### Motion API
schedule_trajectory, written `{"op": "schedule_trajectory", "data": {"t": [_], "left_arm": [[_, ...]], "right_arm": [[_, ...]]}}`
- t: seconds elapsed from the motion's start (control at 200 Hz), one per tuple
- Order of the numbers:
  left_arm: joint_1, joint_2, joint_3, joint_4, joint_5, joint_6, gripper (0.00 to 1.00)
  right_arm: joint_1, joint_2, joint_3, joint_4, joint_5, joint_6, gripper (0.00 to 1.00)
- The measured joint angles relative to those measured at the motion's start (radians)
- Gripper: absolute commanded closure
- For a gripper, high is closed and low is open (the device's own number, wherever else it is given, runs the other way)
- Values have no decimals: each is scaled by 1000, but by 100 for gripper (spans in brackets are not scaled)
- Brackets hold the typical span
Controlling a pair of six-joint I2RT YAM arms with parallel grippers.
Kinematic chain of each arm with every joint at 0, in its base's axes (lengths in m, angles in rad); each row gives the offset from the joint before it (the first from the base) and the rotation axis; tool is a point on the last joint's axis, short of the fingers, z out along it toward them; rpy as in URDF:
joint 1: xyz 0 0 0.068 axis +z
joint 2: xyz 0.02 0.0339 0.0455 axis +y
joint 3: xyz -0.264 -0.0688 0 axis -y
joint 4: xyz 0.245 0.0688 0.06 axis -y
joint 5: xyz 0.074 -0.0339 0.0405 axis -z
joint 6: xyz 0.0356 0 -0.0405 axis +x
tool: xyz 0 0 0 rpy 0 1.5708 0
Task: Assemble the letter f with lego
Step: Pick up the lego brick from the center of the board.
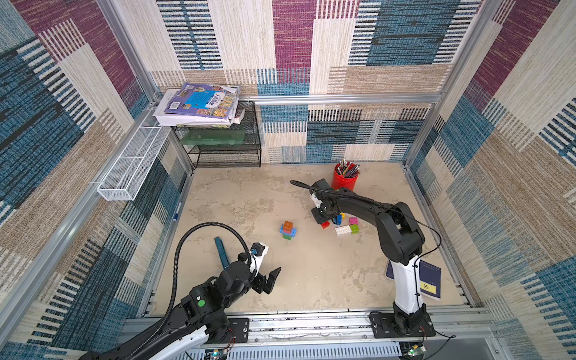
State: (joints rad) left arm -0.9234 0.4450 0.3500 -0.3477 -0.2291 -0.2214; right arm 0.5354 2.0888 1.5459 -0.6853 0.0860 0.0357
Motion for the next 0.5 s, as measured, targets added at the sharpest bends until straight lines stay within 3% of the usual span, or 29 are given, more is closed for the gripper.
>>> {"op": "schedule_trajectory", "data": {"t": [0.496], "left_arm": [[0,0,0,0,0,0,1]], "right_arm": [[-9,17,85,-47,-42,-39,65]]}}
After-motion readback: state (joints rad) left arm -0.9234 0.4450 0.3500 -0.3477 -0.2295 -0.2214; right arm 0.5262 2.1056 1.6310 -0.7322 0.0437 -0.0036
